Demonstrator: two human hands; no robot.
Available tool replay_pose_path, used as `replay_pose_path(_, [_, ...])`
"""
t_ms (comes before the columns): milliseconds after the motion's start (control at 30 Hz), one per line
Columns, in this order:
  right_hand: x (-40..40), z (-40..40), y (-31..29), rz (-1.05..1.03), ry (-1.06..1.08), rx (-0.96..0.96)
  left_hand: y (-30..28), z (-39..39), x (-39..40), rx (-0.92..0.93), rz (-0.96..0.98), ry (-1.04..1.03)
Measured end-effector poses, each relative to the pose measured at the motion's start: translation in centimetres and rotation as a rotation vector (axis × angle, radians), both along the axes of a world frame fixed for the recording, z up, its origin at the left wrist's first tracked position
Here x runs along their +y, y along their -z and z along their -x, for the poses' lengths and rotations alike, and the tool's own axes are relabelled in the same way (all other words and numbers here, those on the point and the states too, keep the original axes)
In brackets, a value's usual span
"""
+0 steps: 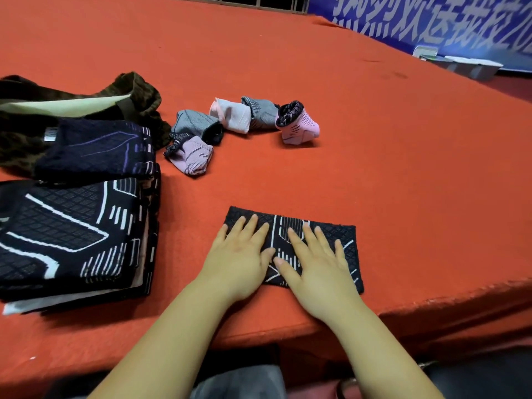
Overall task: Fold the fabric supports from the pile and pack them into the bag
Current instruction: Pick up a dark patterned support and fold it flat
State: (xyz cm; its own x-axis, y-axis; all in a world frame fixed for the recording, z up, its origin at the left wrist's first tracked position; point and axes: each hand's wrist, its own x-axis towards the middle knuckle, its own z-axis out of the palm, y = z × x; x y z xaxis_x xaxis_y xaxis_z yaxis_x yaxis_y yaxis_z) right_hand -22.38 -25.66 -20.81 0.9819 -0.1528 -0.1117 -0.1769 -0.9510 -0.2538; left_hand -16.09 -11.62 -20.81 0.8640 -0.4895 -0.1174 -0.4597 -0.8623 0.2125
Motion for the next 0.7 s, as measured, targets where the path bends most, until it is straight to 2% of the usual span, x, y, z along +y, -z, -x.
replay_pose_path(133, [-1.8,-0.1,0.0,-0.002,0.034,-0.012,0.4,-1.0,0.5,-0.018,0.047,0.024])
replay_pose_path(200, [-2.5,-0.1,-0.1,-0.021,0.062,-0.081,0.2,-1.4,0.8,-0.072,0.207,-0.044])
replay_pose_path(300, [-4.0,0.4,-0.3,-0.065,0.311,-0.293,-0.6,-1.7,1.9,-0.146,0.502,-0.444])
replay_pose_path(367, [-5.2,1.1,-0.3,-0.108,0.502,-0.343,-0.9,-1.7,2.6,-0.058,0.520,-0.596])
replay_pose_path(500, [-5.8,1.6,0.3,-0.151,0.553,-0.332,-0.7,-1.7,2.9,0.094,0.556,-0.617])
replay_pose_path(700, [-5.8,0.6,0.3,-0.243,0.524,-0.544,-1.3,-2.9,2.4,0.196,1.040,-0.572])
